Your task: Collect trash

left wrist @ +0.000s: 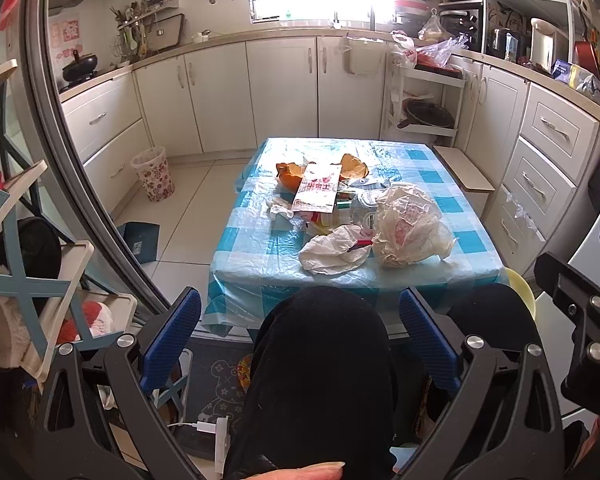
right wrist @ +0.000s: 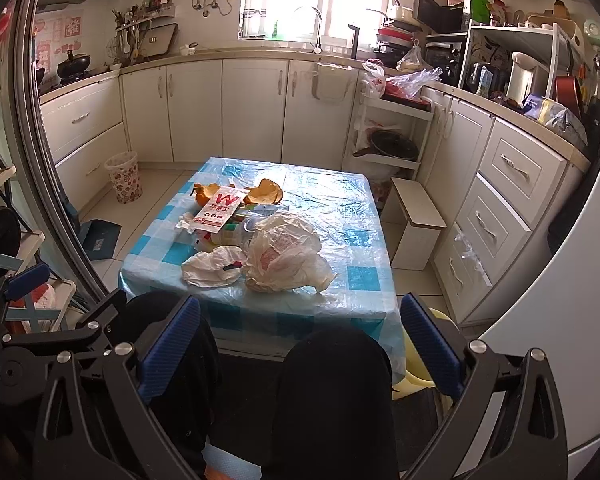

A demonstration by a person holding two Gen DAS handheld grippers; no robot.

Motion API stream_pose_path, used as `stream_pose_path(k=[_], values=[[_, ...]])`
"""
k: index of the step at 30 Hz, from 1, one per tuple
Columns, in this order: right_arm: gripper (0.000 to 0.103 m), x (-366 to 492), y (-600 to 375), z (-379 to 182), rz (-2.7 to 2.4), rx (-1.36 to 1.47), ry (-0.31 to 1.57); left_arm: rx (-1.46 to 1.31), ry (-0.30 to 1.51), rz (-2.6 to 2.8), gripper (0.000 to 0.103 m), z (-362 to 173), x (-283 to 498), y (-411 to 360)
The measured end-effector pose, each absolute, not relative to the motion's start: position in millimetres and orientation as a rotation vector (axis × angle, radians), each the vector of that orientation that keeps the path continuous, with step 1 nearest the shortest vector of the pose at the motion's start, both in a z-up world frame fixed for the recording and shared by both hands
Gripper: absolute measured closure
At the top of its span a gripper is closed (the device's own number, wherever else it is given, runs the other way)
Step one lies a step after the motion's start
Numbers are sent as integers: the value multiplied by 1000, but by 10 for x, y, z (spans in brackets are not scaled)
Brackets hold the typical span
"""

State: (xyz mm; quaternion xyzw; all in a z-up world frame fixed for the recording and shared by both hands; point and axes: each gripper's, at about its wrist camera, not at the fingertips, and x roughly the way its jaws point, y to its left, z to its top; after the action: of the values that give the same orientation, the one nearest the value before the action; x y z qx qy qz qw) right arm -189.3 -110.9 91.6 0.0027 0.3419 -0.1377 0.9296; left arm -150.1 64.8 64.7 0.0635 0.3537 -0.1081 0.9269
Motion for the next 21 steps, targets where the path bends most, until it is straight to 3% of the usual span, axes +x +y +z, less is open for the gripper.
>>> stream_pose_path(k=[21], values=[[7, -1917, -1153, 920, -286, 20, 704, 136, 723, -222, 8, 653, -1519, 629]])
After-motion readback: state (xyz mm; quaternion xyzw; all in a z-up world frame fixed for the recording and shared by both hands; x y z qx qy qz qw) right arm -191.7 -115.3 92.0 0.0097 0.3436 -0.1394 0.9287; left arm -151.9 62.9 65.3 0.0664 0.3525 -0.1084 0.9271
